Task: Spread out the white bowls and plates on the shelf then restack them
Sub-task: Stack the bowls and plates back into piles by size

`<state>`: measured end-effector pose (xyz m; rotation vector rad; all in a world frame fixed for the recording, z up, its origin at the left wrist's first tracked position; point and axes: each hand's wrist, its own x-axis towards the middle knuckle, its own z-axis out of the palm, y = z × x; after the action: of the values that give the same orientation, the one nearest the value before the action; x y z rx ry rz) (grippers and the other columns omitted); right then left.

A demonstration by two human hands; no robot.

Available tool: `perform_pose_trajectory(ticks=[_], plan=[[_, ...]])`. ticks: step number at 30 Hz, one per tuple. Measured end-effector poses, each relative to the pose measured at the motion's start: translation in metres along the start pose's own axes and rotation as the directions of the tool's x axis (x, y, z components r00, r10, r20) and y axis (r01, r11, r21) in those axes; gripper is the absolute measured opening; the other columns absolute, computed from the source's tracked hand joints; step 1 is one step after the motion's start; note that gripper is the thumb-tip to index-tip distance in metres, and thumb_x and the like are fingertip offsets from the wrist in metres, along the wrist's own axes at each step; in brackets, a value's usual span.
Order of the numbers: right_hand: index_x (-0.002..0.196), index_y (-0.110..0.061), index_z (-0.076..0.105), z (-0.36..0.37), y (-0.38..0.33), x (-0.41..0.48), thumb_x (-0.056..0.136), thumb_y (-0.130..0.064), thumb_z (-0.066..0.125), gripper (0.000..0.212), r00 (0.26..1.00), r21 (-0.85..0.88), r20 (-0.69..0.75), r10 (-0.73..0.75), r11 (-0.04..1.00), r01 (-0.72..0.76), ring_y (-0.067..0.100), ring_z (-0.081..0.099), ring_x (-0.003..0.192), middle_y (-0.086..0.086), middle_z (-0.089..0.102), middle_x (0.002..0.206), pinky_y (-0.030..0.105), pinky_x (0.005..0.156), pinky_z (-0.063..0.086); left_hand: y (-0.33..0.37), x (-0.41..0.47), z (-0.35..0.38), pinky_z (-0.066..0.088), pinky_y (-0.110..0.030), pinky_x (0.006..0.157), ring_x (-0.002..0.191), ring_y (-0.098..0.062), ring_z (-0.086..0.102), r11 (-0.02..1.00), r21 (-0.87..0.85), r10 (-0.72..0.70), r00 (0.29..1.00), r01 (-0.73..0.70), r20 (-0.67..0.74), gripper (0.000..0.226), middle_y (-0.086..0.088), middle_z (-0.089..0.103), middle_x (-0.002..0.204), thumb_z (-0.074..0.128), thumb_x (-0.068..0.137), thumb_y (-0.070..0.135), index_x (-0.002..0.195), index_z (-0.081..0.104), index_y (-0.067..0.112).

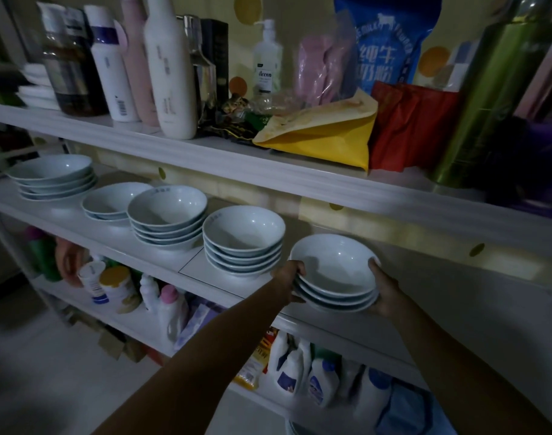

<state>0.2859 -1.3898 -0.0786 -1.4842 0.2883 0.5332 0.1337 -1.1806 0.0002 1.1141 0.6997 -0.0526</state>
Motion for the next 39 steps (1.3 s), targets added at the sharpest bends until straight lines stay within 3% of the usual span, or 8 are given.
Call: perform_pose_trajectory(ticks=[7,11,14,20,23,26,33,39], plan=[[0.149,-0.015,0.018,0.044,-0.012,-0.055,0.065,-0.066,0.069,0.111,0.999,0.012,-0.043,-0.019,1.0,0.02,0.039,0.061,0.106,0.023,0.049,0.136,0.059,0.086,0.051,0.002,-0.003,-0.015,0.054,-0.048,0.074,0.106,-0.036,0.055,0.999,-0.046,0.018,1.0,-0.019,-0.023,0.062,-0.019,0.055,0.123,0.057,0.074,0.009,0.134,0.039,0.011],[0.147,-0.011,0.023,0.05,-0.011,-0.054,0.049,-0.077,0.069,0.127,0.993,-0.032,-0.119,-0.023,0.999,0.019,0.039,0.055,0.116,0.021,0.046,0.14,0.055,0.098,0.047,0.003,-0.012,-0.021,0.043,-0.054,0.099,0.122,-0.035,0.047,0.999,-0.017,0.05,0.998,-0.05,-0.027,0.05,-0.016,0.049,0.132,0.057,0.086,0.018,0.133,0.041,0.012],[0.151,-0.006,0.013,0.065,-0.024,-0.082,0.085,-0.057,0.055,0.093,0.964,-0.215,-0.233,-0.131,0.973,0.08,0.038,0.037,0.135,0.02,0.029,0.152,0.045,0.111,0.035,0.003,-0.026,-0.029,0.038,-0.055,0.104,0.132,-0.034,0.039,0.999,0.004,0.05,0.997,-0.05,-0.058,0.055,-0.014,0.04,0.144,0.059,0.087,0.028,0.137,0.042,0.012],[0.149,0.001,0.016,0.082,-0.034,-0.099,0.092,-0.05,0.049,0.084,0.908,-0.518,-0.258,-0.329,0.841,0.157,0.041,0.031,0.138,0.025,0.025,0.152,0.05,0.11,0.03,-0.003,-0.047,-0.054,0.038,-0.057,0.104,0.136,-0.036,0.033,0.998,-0.013,0.058,0.986,-0.061,-0.156,0.066,-0.016,0.03,0.15,0.059,0.088,0.04,0.143,0.033,0.012],[0.142,0.005,0.033,0.092,-0.028,-0.111,0.092,-0.047,0.049,0.074,0.782,-0.759,-0.152,-0.604,0.578,0.299,0.04,0.033,0.136,0.027,0.035,0.146,0.048,0.111,0.03,-0.001,-0.057,-0.065,0.04,-0.054,0.102,0.134,-0.036,0.037,0.996,-0.022,0.081,0.976,-0.087,-0.204,0.063,-0.017,0.032,0.149,0.058,0.089,0.037,0.142,0.033,0.011],[0.142,-0.002,0.037,0.12,-0.026,-0.122,0.093,-0.04,0.052,0.064,0.712,-0.748,0.08,-0.698,0.431,0.505,0.036,0.035,0.135,0.021,0.037,0.146,0.046,0.11,0.034,0.005,-0.065,-0.081,0.037,-0.054,0.106,0.135,-0.037,0.036,0.991,-0.055,0.103,0.962,-0.121,-0.252,0.063,-0.018,0.031,0.15,0.053,0.093,0.039,0.144,0.029,0.011],[0.131,-0.009,0.05,0.235,-0.014,-0.159,0.093,-0.033,0.055,0.045,0.709,-0.459,0.393,-0.585,0.544,0.703,0.027,0.055,0.116,0.011,0.055,0.129,0.034,0.093,0.046,0.03,-0.071,-0.142,0.031,-0.053,0.109,0.138,-0.037,0.033,0.977,-0.098,0.147,0.935,-0.188,-0.324,0.069,-0.015,0.028,0.153,0.04,0.095,0.054,0.148,0.026,0.012],[0.118,-0.008,0.059,0.346,-0.001,-0.18,0.094,-0.034,0.053,0.036,0.712,-0.396,0.441,-0.546,0.594,0.701,0.023,0.059,0.106,0.009,0.064,0.117,0.025,0.083,0.041,0.069,-0.057,-0.238,0.033,-0.052,0.109,0.136,-0.037,0.035,0.971,-0.078,0.184,0.919,-0.224,-0.347,0.068,-0.015,0.028,0.153,0.039,0.095,0.054,0.148,0.025,0.013]])
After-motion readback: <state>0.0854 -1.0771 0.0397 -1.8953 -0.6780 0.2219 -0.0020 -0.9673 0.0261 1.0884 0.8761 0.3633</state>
